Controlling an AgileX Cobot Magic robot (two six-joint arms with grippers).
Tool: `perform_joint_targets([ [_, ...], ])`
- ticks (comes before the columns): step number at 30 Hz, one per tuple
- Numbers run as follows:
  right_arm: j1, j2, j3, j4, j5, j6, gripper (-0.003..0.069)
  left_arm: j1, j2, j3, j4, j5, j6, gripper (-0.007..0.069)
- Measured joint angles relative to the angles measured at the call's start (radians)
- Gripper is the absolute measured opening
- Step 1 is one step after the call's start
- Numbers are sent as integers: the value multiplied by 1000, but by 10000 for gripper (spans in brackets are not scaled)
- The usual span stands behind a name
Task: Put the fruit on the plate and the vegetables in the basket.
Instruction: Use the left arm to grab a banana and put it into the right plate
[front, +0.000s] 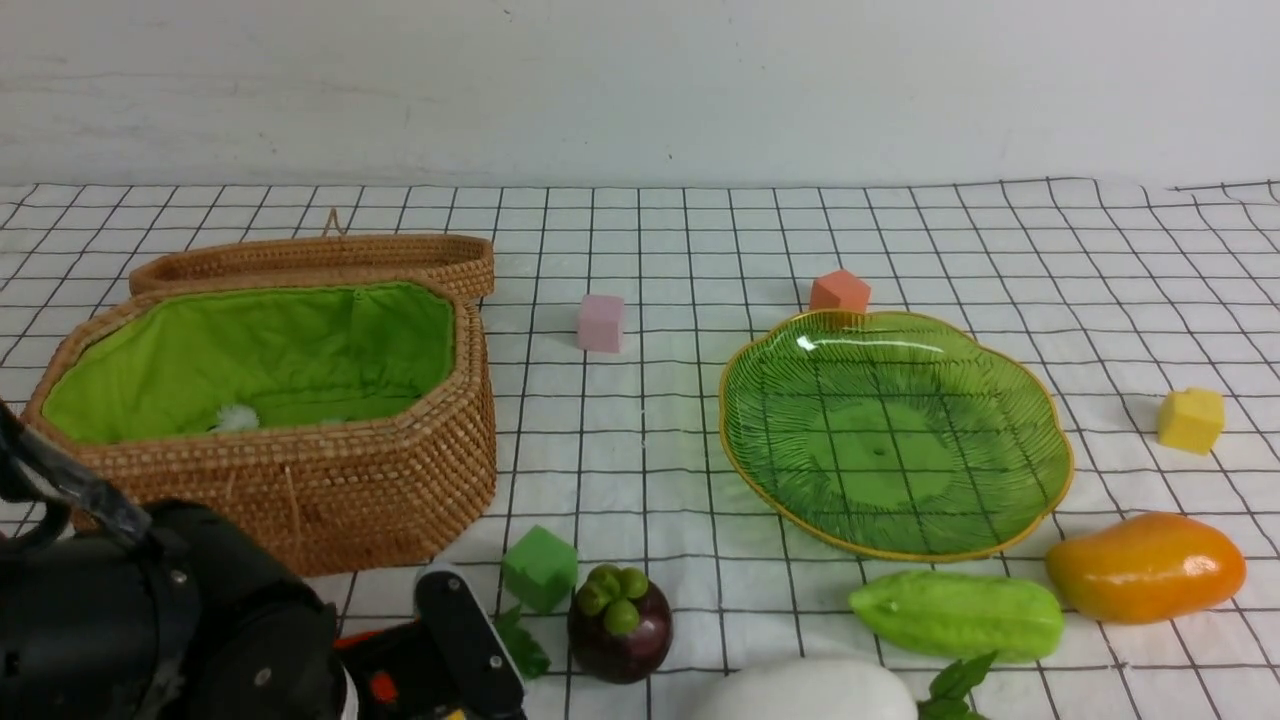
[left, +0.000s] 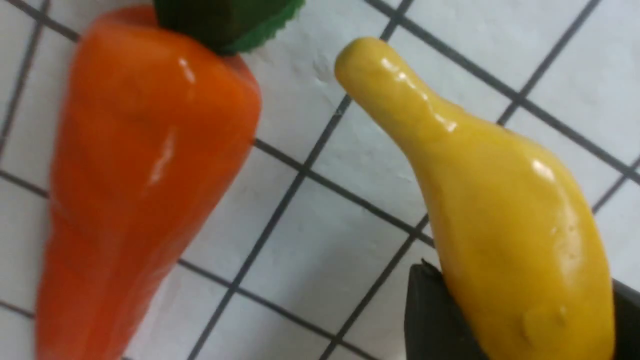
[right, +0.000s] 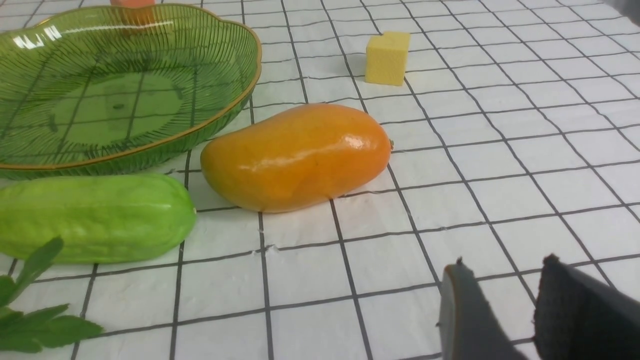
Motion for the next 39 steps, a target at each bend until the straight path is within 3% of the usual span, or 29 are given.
perform_joint_targets([
  [5,0,0,0,0,0,0,238,0,-58,-144,-46,205,126,308],
  [6,0,0,0,0,0,0,238,0,-73,-226,-83,308,219,308],
  [8,0,0,0,0,0,0,238,0,-77,-275,-99,346,271,308],
  [9,0,0,0,0,0,0,238,-1,-79,-366,-124,379,361,308],
  [21,0,0,0,0,0,0,238,-1,135,-828,-161,365,537,308],
  [28,0,0,0,0,0,0,238,-54,371,-997,-246,152,767,308],
  [33,0,0,0,0,0,0,238,-130,518,-1031,-261,-71,807,308],
  [39,0,0,0,0,0,0,238,-144,629,-1032,-315,-240,799,308],
])
